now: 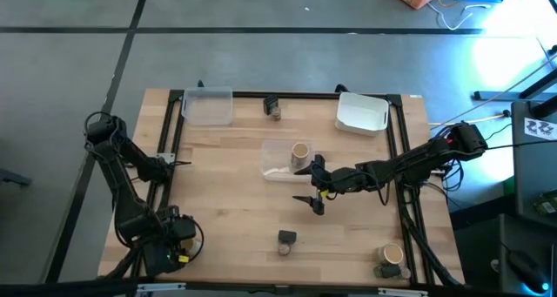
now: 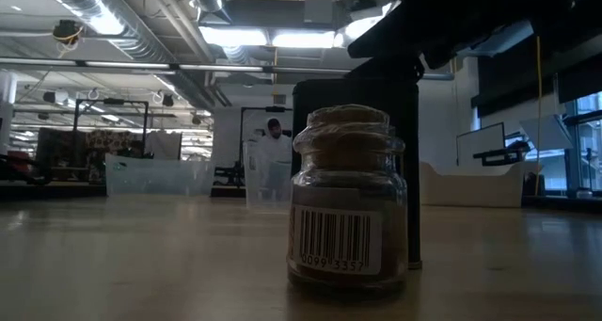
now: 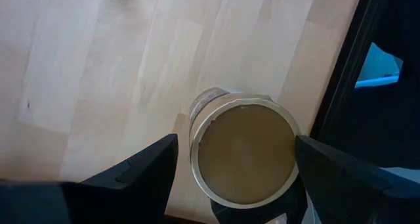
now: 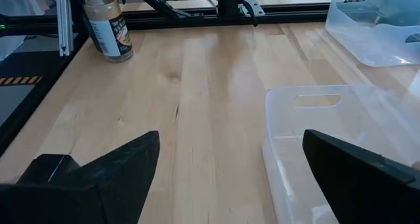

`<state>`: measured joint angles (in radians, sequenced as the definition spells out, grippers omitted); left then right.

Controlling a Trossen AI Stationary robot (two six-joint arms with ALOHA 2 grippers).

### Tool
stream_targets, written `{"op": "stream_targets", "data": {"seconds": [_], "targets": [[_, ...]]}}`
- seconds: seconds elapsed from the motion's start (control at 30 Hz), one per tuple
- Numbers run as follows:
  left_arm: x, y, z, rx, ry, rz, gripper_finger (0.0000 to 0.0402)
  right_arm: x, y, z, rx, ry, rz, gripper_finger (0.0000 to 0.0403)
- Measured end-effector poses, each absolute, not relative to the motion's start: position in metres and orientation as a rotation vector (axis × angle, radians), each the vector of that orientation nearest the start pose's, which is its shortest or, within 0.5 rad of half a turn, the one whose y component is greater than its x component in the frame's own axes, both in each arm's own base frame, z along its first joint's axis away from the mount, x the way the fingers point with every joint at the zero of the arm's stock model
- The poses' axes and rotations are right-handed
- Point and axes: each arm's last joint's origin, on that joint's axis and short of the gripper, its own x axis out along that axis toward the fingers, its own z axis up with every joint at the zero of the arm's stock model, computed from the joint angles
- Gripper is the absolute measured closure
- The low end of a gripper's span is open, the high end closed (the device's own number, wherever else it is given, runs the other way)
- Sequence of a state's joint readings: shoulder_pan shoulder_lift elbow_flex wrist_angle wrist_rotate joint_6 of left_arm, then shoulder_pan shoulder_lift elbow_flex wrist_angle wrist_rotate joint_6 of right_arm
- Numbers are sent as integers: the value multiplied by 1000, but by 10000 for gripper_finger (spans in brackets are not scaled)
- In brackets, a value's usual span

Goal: Sort spices by type
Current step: Put the gold seasoning bottle into the bottom transparent bin

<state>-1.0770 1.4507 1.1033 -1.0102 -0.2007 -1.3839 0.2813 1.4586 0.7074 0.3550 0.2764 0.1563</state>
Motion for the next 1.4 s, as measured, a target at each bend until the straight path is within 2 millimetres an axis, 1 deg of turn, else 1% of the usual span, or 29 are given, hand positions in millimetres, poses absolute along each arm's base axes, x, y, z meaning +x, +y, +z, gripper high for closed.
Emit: {"op": "stream_targets", "data": {"seconds": [0.1, 0.37, 0.53, 0.87, 1.0, 1.17, 1.4], "targets": [[128, -225, 246, -348, 1297, 146, 103, 289, 75, 206, 42, 380, -25, 29], [128, -226, 253, -352, 1302, 137, 36, 289, 75, 206, 41, 380, -25, 29], [128, -226, 252, -342, 1302, 131, 13, 289, 75, 205, 39, 388, -26, 29], [132, -235, 236, -268, 1329, 161, 9, 289, 75, 204, 36, 394, -28, 29], [133, -236, 234, -221, 1333, 130, 9, 289, 75, 204, 36, 393, -28, 29], [132, -237, 234, -273, 1332, 160, 9, 289, 75, 204, 36, 393, -28, 29], [135, -242, 225, -226, 1339, 165, 9, 289, 75, 204, 36, 392, -28, 29]]}}
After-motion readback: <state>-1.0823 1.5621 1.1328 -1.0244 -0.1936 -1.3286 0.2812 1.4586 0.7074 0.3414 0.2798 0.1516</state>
